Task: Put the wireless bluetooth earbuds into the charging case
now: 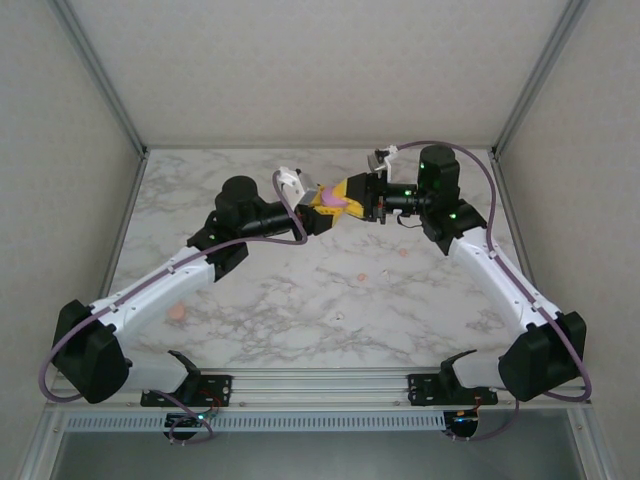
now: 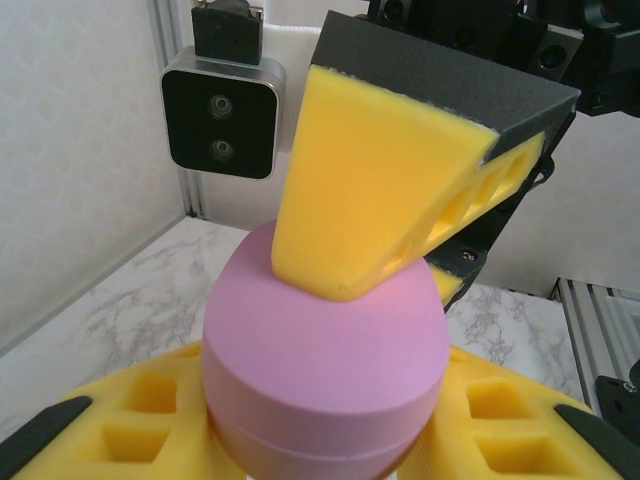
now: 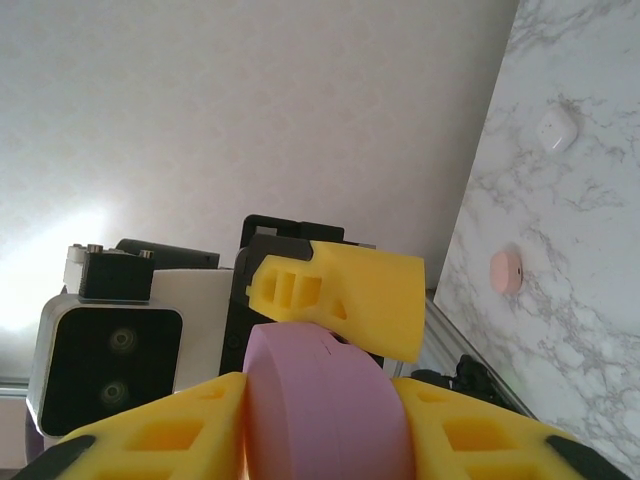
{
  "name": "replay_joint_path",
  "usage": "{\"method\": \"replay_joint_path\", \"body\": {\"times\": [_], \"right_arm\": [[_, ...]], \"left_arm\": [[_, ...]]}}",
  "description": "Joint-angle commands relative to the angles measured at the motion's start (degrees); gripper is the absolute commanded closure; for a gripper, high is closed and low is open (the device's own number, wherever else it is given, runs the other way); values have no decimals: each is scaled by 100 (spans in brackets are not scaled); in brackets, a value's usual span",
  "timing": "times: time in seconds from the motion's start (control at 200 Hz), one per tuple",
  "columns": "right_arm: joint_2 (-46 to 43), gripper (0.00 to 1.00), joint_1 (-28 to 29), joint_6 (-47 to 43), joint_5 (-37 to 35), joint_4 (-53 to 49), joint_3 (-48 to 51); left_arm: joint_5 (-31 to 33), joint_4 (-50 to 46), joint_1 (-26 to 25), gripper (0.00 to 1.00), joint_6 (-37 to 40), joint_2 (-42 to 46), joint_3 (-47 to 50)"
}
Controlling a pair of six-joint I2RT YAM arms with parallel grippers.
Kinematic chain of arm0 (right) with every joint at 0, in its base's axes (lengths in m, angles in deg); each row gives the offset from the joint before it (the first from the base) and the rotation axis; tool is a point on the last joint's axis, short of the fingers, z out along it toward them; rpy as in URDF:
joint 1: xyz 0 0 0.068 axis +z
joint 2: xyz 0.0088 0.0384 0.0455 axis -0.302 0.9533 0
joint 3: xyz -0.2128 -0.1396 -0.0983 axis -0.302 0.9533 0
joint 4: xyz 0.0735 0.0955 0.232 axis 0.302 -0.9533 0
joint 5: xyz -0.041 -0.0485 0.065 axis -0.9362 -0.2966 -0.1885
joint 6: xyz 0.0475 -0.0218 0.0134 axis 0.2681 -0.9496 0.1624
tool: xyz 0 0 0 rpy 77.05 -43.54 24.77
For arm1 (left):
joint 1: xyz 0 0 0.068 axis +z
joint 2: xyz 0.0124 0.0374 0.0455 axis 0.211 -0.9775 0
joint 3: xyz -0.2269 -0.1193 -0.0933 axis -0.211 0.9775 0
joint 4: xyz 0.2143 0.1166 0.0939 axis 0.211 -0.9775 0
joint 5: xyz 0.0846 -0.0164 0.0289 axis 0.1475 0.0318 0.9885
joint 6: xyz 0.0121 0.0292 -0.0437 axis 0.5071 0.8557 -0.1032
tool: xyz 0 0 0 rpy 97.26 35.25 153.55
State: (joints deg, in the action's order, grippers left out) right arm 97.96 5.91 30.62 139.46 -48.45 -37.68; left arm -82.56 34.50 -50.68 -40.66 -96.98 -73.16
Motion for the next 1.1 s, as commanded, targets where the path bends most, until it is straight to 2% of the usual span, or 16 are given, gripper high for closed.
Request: {"method": "replay_joint_path", "body": {"times": [0.0, 0.185, 0.31, 0.415, 0.696, 0.771, 0.856, 0.986, 1.096], "right_arm": [[-182, 73, -15, -138, 58, -31, 85], [-229, 78, -34, -104, -283, 35, 199], [-285, 81, -44, 135, -598, 465, 378], [-321, 82, -42, 359, -741, 827, 539], [-380, 83, -94, 434, -1363, 1024, 795], [-370, 83, -137, 418, -1648, 1135, 913], [-282, 83, -165, 314, -1936, 1225, 998], [-2, 82, -200, -127, -2339, 944, 987], [378, 82, -202, -599, -2714, 593, 964]], "left_arm": [[83, -101, 14, 66, 117, -82, -263], [177, -261, 17, 58, 215, -99, -281], [409, -491, 16, 51, 332, -47, -295], [426, -743, 18, 51, 540, 15, -321], [658, -897, 14, 39, 638, 170, -220], [923, -854, 27, 38, 629, 333, -47], [1541, -685, 40, 37, 490, 613, 267], [2504, -296, 66, 21, 297, 1130, 857], [3110, -349, 105, 8, 166, 1492, 1100]]}}
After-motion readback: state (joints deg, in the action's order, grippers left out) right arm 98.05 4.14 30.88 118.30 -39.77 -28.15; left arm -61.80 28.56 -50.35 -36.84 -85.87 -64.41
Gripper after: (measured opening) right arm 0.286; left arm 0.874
